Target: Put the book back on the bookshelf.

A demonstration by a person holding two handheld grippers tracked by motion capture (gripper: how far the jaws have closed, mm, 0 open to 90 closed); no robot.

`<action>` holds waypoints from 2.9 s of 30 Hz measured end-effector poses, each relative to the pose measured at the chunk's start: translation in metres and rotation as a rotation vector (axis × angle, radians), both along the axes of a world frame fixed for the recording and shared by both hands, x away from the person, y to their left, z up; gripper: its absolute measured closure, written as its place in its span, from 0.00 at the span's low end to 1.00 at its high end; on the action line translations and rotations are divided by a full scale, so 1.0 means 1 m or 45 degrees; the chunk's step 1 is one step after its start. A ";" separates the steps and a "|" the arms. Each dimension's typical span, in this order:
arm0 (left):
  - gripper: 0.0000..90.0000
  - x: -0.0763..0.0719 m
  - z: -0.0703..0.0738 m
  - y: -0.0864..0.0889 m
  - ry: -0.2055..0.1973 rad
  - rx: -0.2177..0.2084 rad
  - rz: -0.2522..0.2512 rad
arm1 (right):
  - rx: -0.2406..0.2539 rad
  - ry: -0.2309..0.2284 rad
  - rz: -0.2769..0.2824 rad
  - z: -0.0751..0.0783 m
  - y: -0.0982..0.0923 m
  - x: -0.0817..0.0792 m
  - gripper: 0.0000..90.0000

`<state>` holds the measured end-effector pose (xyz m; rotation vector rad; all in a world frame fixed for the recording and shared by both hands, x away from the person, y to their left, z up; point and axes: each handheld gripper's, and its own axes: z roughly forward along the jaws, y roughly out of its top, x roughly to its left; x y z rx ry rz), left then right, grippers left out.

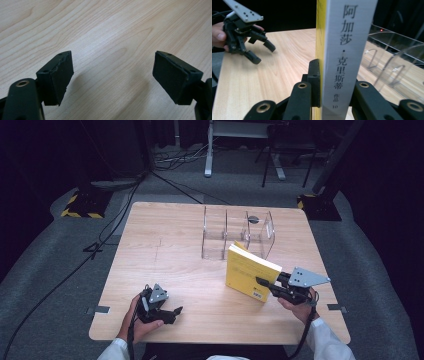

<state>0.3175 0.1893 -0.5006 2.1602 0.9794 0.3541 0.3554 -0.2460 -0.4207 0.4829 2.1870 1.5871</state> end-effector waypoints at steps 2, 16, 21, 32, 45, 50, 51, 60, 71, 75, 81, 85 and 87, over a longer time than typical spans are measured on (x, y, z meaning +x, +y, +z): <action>0.19 0.001 -0.003 0.002 0.020 0.000 0.043 | -0.001 -0.018 -0.038 0.002 -0.004 0.000 0.85; 0.17 0.005 -0.004 0.001 0.016 0.058 0.051 | 0.012 -0.109 -0.264 0.018 -0.032 0.006 0.85; 0.16 0.005 -0.004 0.000 0.017 0.050 0.059 | 0.026 -0.124 -0.338 0.024 -0.042 0.010 0.85; 0.16 0.007 -0.004 -0.001 0.013 0.058 0.061 | 0.055 -0.135 -0.465 0.040 -0.043 0.027 0.85; 0.16 0.007 -0.004 -0.001 0.017 0.059 0.060 | 0.058 -0.122 -0.560 0.045 -0.023 0.054 0.85; 0.16 0.007 -0.004 -0.003 0.010 0.053 0.078 | 0.066 -0.126 -0.593 0.045 -0.017 0.061 0.85; 0.16 0.007 -0.004 -0.003 0.010 0.053 0.077 | 0.070 -0.125 -0.600 0.045 -0.016 0.064 0.85; 0.16 0.007 -0.005 -0.003 0.014 0.048 0.080 | 0.067 -0.119 -0.652 0.048 -0.008 0.080 0.85; 0.16 0.007 -0.005 -0.003 0.013 0.048 0.080 | 0.065 -0.128 -0.663 0.054 0.004 0.090 0.85; 0.16 0.007 -0.004 -0.003 0.012 0.050 0.081 | 0.075 -0.122 -0.691 0.055 0.006 0.098 0.85; 0.16 0.007 -0.005 -0.003 0.013 0.048 0.080 | 0.086 -0.124 -0.709 0.053 0.012 0.110 0.85; 0.16 0.007 -0.004 -0.003 0.012 0.050 0.080 | 0.071 -0.128 -0.725 0.051 0.016 0.116 0.85; 0.16 0.007 -0.005 -0.003 0.012 0.049 0.081 | 0.073 -0.125 -0.735 0.049 0.018 0.120 0.85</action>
